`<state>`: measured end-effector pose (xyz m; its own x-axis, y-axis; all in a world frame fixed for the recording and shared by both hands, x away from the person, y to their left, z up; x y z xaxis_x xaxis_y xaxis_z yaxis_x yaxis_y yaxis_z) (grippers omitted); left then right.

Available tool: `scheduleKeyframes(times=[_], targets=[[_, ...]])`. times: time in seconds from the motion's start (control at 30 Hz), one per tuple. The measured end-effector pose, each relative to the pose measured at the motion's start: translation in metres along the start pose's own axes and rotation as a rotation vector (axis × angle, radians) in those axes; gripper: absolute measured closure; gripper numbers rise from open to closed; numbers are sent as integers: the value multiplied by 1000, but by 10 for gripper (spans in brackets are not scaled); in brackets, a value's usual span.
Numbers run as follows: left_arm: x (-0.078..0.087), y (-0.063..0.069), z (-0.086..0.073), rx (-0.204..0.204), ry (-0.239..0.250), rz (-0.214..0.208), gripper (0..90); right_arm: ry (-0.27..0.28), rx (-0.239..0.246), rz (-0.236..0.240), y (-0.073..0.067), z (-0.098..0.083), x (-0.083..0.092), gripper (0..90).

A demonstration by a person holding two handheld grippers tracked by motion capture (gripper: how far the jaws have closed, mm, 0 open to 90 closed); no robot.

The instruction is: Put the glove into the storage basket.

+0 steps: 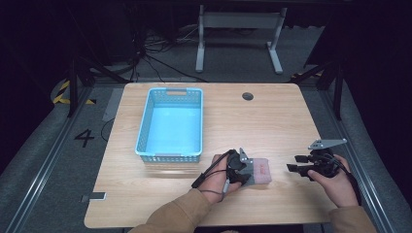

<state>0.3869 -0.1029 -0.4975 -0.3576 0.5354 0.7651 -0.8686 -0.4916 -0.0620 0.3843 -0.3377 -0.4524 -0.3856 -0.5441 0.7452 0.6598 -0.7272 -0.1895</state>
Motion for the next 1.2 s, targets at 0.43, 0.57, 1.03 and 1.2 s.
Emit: scheduleKeyframes(times=[0.43,0.57,1.03,1.2], targets=[[6,4,0,24,4,-24,692,-5,10,-1,2,1,0,475],[13,2,1,29,4,-44,693,1,14,0,3,2,0,479],[58,-3,10,-4,40,-54,689,13,38,7,11,12,-3,510],[71,-12,12,-9,51,-42,688,2,42,17,17,16,-12,525]])
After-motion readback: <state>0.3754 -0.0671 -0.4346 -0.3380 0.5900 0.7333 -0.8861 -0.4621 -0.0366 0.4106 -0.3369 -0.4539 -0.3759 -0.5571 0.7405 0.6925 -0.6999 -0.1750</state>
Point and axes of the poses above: each handheld gripper's, and its own axes: x roughly backward along the jaws, z roughly out of its top, y roughly to its right, the point moved 6 cm from there along -x, roughly forward along the jaws, and after that the axes turned 7 degrees about z, right-handed, at the moved point
